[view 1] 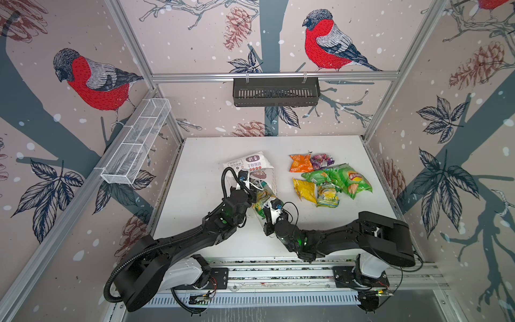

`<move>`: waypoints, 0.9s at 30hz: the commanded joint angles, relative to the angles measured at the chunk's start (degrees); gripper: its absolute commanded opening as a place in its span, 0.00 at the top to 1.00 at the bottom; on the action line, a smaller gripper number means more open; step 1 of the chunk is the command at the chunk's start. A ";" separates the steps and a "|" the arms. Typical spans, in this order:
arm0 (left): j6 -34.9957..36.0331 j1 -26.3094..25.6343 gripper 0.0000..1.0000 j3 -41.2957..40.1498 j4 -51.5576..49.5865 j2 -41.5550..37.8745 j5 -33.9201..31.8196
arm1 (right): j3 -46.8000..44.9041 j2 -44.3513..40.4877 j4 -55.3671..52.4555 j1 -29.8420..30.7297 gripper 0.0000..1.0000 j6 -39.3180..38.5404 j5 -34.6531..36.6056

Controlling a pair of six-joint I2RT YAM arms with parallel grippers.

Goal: Take the snacks out of the paper bag
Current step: Pick up the snack from the paper bag.

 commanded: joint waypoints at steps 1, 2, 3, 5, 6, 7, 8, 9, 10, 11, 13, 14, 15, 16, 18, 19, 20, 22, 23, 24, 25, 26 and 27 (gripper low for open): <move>-1.17 0.01 1.00 -0.17 2.90 -0.20 -1.05 | -1.28 -1.55 1.12 0.32 1.00 0.91 4.35; -1.17 0.02 1.00 -0.24 3.06 -0.11 -1.07 | -1.69 -2.08 1.10 0.42 1.00 0.92 5.06; -1.04 0.03 1.00 -0.18 3.03 -0.11 -0.97 | -2.29 -2.83 1.05 0.51 1.00 0.98 5.61; -0.88 0.03 1.00 -0.21 3.07 0.07 -1.14 | -3.39 -4.38 0.82 0.60 1.00 1.05 6.40; -0.75 0.03 1.00 -0.19 3.15 0.19 -1.16 | -3.92 -5.39 0.70 0.68 1.00 1.22 6.85; -0.65 0.01 1.00 -0.28 3.16 0.33 -1.11 | -4.37 -6.23 0.39 0.69 1.00 1.50 7.19; -0.58 0.02 1.00 -0.16 3.11 0.41 -1.15 | -4.73 -7.03 0.01 0.69 1.00 1.97 7.71; -0.57 0.03 1.00 -0.20 3.29 0.50 -1.19 | -5.24 -7.78 -0.45 0.69 1.00 2.38 8.33; -0.51 0.02 1.00 -0.22 3.25 0.52 -1.18 | -5.68 -8.62 -0.74 0.69 1.00 2.49 8.84; -0.43 0.02 1.00 -0.19 3.34 0.61 -1.21 | -6.03 -9.35 -1.01 0.69 1.00 2.66 9.36; -0.21 0.03 1.00 -0.18 3.33 0.69 -1.31 | -6.99 -11.12 -1.65 0.73 1.00 3.13 10.31; -0.21 0.03 1.00 -0.20 3.38 0.74 -1.33 | -7.44 -12.01 -1.94 0.69 1.00 3.28 10.70; -0.14 0.03 1.00 -0.17 3.42 0.79 -1.31 | -7.82 -13.08 -2.51 0.69 1.00 3.38 11.23; -0.24 0.02 1.00 -0.22 3.47 0.84 -1.28 | -8.16 -13.97 -3.15 0.69 1.00 3.38 11.82; -0.20 0.03 1.00 -0.28 3.64 0.88 -1.15 | -8.64 -15.68 -4.75 0.69 1.00 3.76 13.27; -0.21 0.02 1.00 -0.20 3.66 1.07 -1.18 | -8.98 -16.71 -5.82 0.60 1.00 4.09 14.29; -0.23 0.02 1.00 -0.29 3.68 1.14 -1.16 | -9.31 -17.64 -6.61 0.61 1.00 4.40 15.04; -0.03 0.02 1.00 -0.19 3.63 1.40 -1.19 | -10.66 -20.09 -7.74 0.39 1.00 5.32 16.20; 0.04 0.03 1.00 -0.19 3.67 1.47 -1.13 | -11.40 -21.14 -8.03 0.13 1.00 5.96 16.19; 0.04 0.03 1.00 -0.19 3.77 1.53 -1.18 | -12.38 -22.54 -8.23 -0.32 1.00 6.71 15.93; 0.02 0.03 1.00 -0.19 3.86 1.58 -1.24 | -13.33 -22.82 -8.34 -0.98 1.00 7.29 15.58; 0.02 0.03 1.00 -0.28 3.88 1.71 -1.18 | -14.17 -24.92 -8.54 -1.38 1.00 7.62 15.62; 0.18 0.03 1.00 -0.28 3.95 1.76 -1.19 | -14.90 -25.94 -9.04 -1.73 1.00 8.00 15.94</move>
